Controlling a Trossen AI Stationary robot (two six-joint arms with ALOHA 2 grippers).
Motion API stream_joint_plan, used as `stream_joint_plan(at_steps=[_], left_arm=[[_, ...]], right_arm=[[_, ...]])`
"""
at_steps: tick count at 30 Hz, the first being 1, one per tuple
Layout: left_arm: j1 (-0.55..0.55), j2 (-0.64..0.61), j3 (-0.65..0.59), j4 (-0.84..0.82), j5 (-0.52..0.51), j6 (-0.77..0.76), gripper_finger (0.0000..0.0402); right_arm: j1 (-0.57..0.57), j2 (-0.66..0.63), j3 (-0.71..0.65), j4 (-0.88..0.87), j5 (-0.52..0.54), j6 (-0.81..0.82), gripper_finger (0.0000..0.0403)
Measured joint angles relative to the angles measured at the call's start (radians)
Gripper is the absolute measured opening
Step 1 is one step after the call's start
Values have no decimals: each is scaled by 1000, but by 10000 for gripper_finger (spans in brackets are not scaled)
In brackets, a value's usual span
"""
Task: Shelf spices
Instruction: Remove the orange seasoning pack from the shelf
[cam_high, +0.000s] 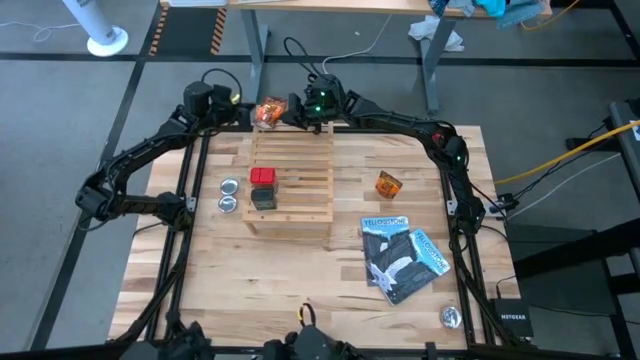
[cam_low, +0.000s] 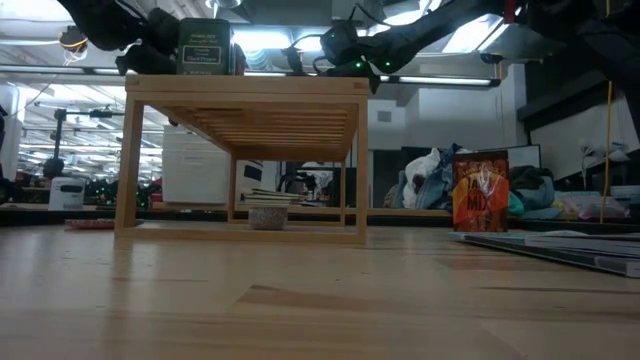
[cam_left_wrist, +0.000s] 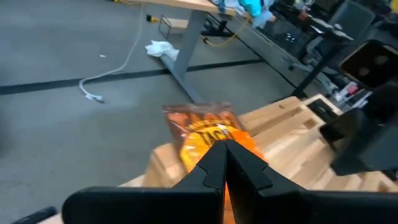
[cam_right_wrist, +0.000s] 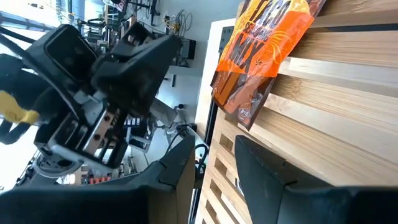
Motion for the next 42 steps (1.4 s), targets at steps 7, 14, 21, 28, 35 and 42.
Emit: stream_joint_plan(at_steps=[7, 14, 21, 28, 35, 42], left_arm=[[14, 62, 0, -30, 0, 24, 0], [13, 129, 0, -16, 2, 47, 0], [-9, 143, 1, -13, 38, 44, 0], [-43, 143, 1, -17, 45, 36, 0], [-91, 143, 1, -22, 50, 35, 0], [-131, 143, 2, -24, 62, 37, 0]], right_arm=[[0, 0, 0, 0, -1, 0, 120], [0, 0, -1, 0, -12, -2, 120], [0, 0, -1, -3, -14, -25, 120], [0, 0, -1, -8, -9, -26, 120], [0, 0, -1, -13, -11, -47, 120], [-13, 1, -1, -11, -100, -101, 120]])
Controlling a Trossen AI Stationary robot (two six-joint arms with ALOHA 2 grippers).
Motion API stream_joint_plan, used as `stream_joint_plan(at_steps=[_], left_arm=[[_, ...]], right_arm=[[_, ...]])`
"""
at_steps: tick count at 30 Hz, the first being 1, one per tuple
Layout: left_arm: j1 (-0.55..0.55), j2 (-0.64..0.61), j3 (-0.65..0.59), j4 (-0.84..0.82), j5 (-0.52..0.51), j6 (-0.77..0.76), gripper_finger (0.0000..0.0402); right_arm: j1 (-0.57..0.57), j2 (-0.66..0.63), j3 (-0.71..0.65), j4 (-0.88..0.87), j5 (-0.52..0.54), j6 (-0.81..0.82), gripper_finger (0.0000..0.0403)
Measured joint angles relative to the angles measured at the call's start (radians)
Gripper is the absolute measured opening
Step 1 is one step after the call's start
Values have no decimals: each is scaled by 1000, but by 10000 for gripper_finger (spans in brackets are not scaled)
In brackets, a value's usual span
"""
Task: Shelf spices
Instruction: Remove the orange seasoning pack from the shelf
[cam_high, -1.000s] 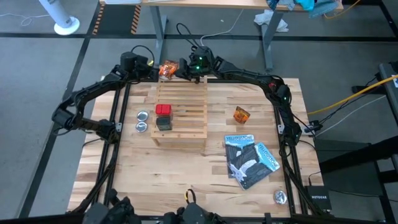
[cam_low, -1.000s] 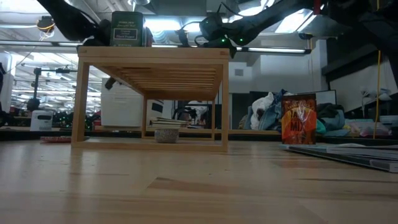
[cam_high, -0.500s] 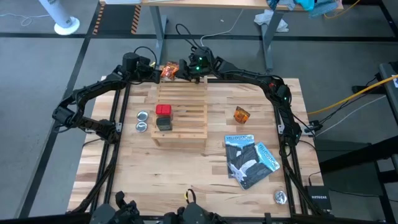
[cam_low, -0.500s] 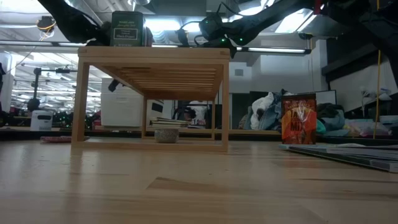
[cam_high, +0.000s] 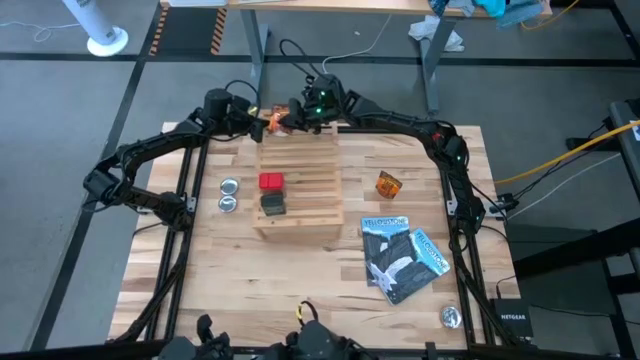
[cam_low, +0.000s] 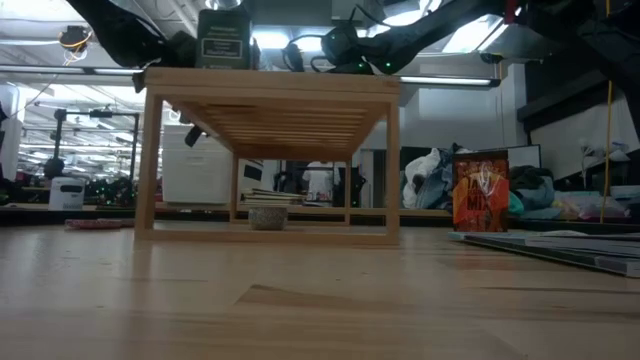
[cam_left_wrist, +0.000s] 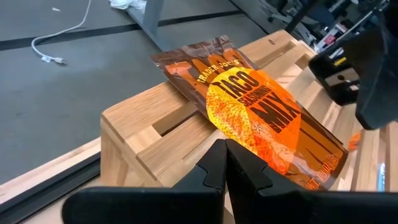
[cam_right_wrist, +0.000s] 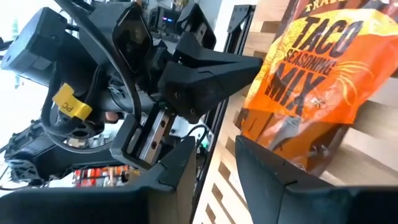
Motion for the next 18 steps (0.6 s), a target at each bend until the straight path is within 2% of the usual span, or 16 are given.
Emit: stream_joint_plan(at_steps=[18], left_arm=[[40, 0, -3, 45, 2, -4, 0]], right_arm=[[-22, -21, -2, 82, -24, -31, 120]])
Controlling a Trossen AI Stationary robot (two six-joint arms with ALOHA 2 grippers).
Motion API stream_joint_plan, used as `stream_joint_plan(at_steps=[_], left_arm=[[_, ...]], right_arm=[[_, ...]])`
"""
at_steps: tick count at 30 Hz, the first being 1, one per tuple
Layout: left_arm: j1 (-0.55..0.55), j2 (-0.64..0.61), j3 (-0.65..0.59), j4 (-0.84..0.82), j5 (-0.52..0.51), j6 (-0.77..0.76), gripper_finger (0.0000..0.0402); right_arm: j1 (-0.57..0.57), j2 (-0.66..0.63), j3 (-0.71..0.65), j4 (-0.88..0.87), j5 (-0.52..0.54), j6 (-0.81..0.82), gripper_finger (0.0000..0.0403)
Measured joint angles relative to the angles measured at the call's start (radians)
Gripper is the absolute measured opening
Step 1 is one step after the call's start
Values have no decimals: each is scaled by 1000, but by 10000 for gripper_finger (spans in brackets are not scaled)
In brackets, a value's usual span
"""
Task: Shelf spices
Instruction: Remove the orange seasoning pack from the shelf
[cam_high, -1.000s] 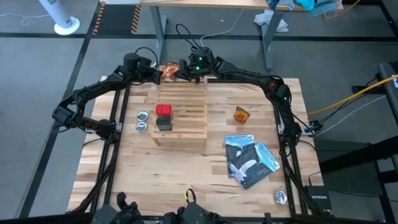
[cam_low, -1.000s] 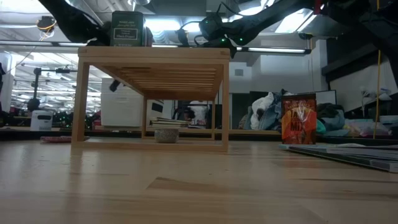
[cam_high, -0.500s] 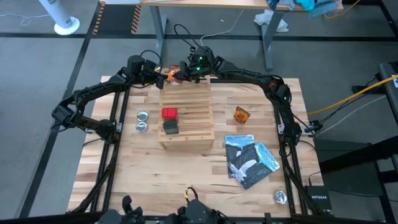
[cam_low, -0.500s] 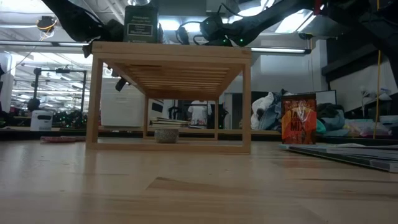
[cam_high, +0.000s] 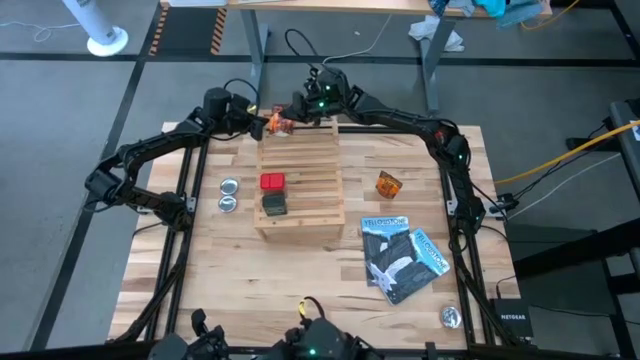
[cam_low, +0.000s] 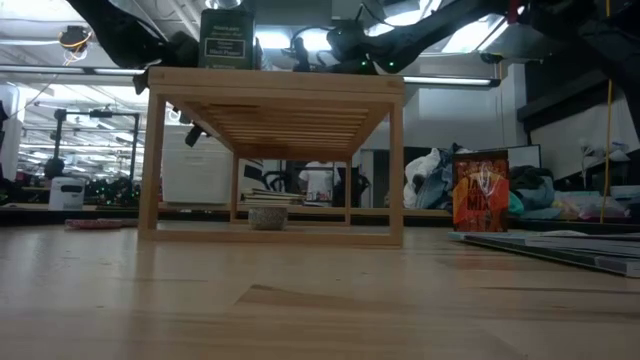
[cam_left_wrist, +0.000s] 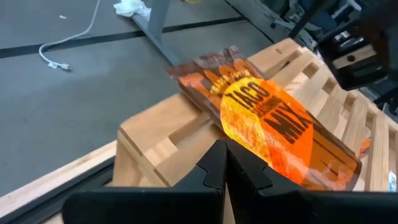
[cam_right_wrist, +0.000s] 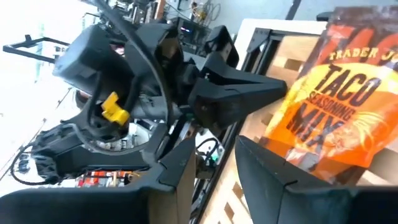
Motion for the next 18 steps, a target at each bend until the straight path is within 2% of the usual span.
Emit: stream_joint_plan(at_steps=[5, 13, 18], left_arm=[[0, -1, 0, 3, 0, 3, 0], [1, -2, 0, 5, -2, 6, 0], [1, -3, 0, 6, -2, 25, 0]], right_arm=[[-13, -5, 0, -27, -18, 4, 106], [-46, -7, 0, -88, -7, -3, 45], [-58, -7, 1, -91, -64, -3, 33]])
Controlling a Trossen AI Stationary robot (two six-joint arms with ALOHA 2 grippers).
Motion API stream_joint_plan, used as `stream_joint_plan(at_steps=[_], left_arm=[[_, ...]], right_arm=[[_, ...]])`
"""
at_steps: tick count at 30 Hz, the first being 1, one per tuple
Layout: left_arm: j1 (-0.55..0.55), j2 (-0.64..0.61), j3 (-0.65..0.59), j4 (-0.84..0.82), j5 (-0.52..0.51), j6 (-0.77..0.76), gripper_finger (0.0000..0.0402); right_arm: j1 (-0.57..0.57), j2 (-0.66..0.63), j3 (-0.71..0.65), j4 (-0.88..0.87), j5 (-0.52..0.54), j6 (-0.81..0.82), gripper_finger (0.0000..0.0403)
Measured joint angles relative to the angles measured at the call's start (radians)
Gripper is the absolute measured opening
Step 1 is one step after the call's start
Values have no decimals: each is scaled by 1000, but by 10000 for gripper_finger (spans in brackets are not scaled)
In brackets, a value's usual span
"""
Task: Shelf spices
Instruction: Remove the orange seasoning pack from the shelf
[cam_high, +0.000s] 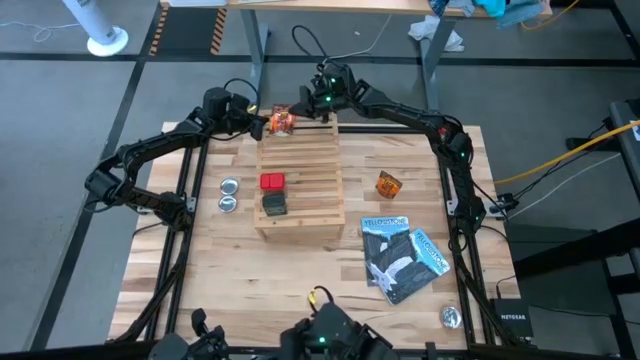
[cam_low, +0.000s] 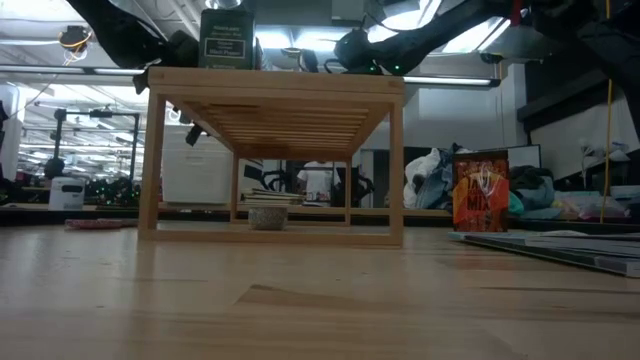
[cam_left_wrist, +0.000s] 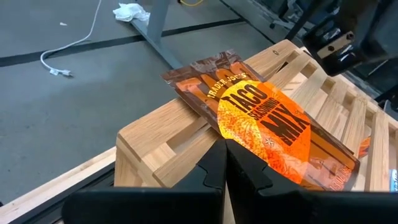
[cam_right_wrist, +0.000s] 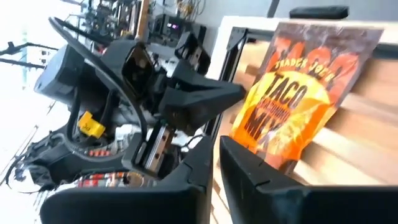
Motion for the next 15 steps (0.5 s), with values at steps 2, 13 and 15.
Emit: stream_joint_plan(at_steps=[2, 13, 15], left_arm=[[0, 0, 0, 1, 0, 0, 0], [0, 0, 1, 1, 0, -2, 0], [0, -1, 1, 2, 0, -2, 0]], right_arm=[[-6, 0, 0, -18, -4, 0, 33], [-38, -3, 2, -119, 25, -52, 33], [-44, -3, 2, -119, 39, -50, 33]])
